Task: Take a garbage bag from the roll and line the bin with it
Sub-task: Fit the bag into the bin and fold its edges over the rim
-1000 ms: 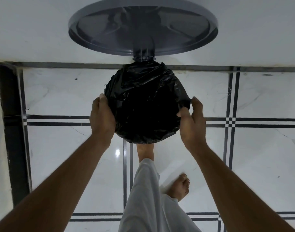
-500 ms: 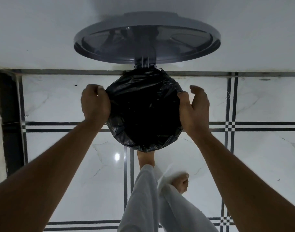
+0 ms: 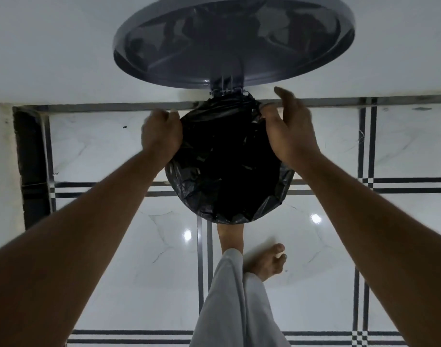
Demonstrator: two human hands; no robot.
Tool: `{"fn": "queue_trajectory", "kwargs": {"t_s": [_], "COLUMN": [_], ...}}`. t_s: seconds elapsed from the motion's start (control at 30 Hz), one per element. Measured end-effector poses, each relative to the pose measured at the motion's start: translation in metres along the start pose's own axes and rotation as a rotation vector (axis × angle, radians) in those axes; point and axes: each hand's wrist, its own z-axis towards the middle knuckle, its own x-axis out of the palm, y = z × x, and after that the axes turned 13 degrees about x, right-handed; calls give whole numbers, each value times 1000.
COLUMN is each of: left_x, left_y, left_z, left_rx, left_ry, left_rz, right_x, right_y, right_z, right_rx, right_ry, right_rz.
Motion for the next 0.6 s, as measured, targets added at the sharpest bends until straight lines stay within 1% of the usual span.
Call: {"fn": "queue_trajectory", "kwargs": {"t_s": [0.03,0.07,0.1,0.13,0.17,0.2,0.23,0.27,0.3,0.33,0.37,0.4,0.43,0.47,0.53,0.6], "left_x": [-1,-4,-3,-2,-3,-3,-6,-9,-9,-6,-1,4,9,14,22,39], "left_y": [-1,-4,-2,3,8,14,17,18,16,15,17,23,28,33,32,21], "left_z": [-11,-25,-37,-44,-48,-50,-51,-57,-66,-79,-93,-104,-113,-118,-121,-120], "left_rx": [143,302,455,558,582,535,485,492,602,792,995,1149,1217,1203,1137,1156], "left_ry": [-126,-191,-170,-74,22,54,12,-78,-156,-144,1,189,351,438,490,475], "left_rz": [62,80,115,184,258,304,329,349,382,421,497,629,778,877,938,855], "right_x": [-2,-2,-3,-3,-3,-2,-1,1,2,1,2,3,5,7,10,14], "right_y": [-4,-9,-13,-15,-17,-19,-21,-24,-28,-31,-35,-38,-43,-49,-60,-71], "right_z": [-5,-8,-11,-13,-12,-12,-11,-11,-12,-14,-17,-20,-24,-27,-32,-37], "right_rx": [-19,-29,-32,-26,-21,-24,-34,-41,-44,-49,-59,-62,-51,-29,34,63], "right_ry": [-66,-118,-126,-86,-13,61,100,103,66,7,-44,-79,-94,-89,-65,-59], "right_rz": [-3,-11,-15,-16,-25,-43,-68,-103,-136,-154,-150,-135,-136,-136,-132,-103]}}
